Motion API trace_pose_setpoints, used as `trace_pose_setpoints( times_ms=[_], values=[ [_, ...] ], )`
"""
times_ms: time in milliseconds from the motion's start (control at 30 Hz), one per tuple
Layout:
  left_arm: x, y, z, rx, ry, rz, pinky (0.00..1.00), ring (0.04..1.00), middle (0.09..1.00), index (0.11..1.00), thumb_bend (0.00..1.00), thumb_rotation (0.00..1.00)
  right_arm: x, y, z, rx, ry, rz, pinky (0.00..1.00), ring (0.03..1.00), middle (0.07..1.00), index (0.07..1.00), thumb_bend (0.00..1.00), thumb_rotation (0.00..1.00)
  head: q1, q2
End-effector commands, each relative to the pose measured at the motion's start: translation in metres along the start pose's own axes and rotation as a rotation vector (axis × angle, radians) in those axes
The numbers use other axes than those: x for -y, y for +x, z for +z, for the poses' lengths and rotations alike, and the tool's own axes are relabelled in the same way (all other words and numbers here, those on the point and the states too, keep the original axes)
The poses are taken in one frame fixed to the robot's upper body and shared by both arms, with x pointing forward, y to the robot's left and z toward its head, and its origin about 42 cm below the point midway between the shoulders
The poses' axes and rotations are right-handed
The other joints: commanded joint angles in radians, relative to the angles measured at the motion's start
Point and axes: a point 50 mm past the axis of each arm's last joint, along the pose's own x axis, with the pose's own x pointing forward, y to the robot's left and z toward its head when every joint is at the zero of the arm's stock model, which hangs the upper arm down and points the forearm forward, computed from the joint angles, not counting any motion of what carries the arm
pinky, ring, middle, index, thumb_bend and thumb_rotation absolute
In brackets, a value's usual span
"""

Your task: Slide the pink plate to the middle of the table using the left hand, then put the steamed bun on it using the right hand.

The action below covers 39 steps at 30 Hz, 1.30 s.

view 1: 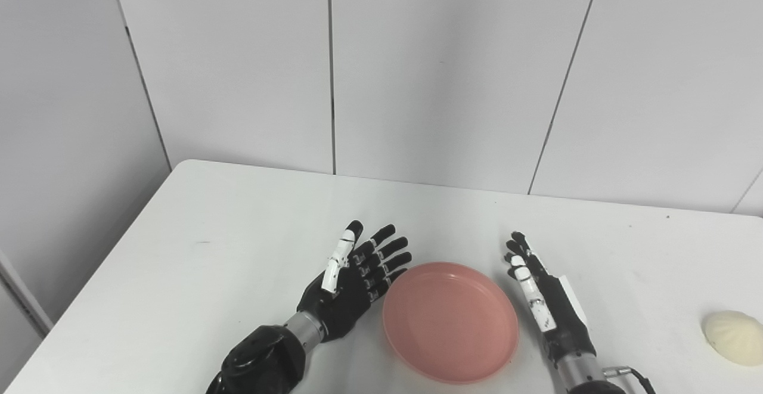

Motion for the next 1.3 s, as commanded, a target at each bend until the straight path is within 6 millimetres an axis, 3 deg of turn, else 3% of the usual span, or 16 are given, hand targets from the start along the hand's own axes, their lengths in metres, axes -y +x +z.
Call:
trace_pose_setpoints(
  times_ms=[0,267,367,600,833,933,1100,1200,1267],
  values=[
    [-0.006,-0.007,-0.013,-0.077,-0.021,0.026,0.95,0.941,0.948,0.956,0.56,1.0,-0.009,0.003,0.009,0.031,0.005,0.017,0.9,0.916,0.936,0.949,0.19,1.0,0.001,0.001],
    [-0.012,-0.011,-0.014,-0.068,-0.023,0.044,0.96,0.938,0.947,0.962,0.55,1.0,-0.007,0.005,0.019,0.072,-0.015,-0.018,0.9,0.911,0.93,0.94,0.22,1.0,-0.054,0.004],
    [-0.015,-0.012,-0.015,-0.064,-0.023,0.065,0.96,0.939,0.948,0.962,0.55,1.0,0.001,0.007,0.028,0.124,-0.072,-0.045,0.89,0.909,0.922,0.929,0.3,1.0,-0.091,0.0],
    [-0.021,-0.016,-0.015,-0.051,-0.055,0.093,0.97,0.944,0.953,0.957,0.56,1.0,0.023,0.009,0.056,0.215,-0.327,-0.169,0.77,0.816,0.847,0.902,0.64,1.0,-0.201,-0.018],
    [-0.029,-0.02,-0.013,-0.048,-0.043,0.118,0.93,0.931,0.939,0.941,0.57,1.0,0.059,0.009,0.09,0.292,-0.521,-0.304,0.7,0.792,0.845,0.877,0.8,0.96,-0.273,-0.04],
    [-0.038,-0.022,-0.014,-0.048,-0.044,0.12,0.93,0.921,0.929,0.933,0.57,1.0,0.081,0.003,0.115,0.32,-0.604,-0.372,0.66,0.749,0.815,0.865,0.87,0.87,-0.313,-0.053],
    [-0.052,-0.028,-0.015,-0.048,-0.037,0.116,0.91,0.908,0.919,0.926,0.58,0.98,0.113,-0.013,0.149,0.294,-0.747,-0.431,0.65,0.717,0.774,0.847,0.88,0.74,-0.358,-0.059],
    [-0.061,-0.032,-0.015,-0.047,-0.034,0.115,0.92,0.907,0.917,0.925,0.59,0.95,0.133,-0.021,0.159,0.263,-0.805,-0.452,0.6,0.701,0.797,0.844,0.88,0.64,-0.382,-0.061],
    [-0.065,-0.033,-0.015,-0.046,-0.034,0.114,0.92,0.91,0.92,0.928,0.59,0.95,0.142,-0.024,0.161,0.243,-0.848,-0.462,0.59,0.698,0.807,0.842,0.88,0.63,-0.396,-0.062]
  ],
)
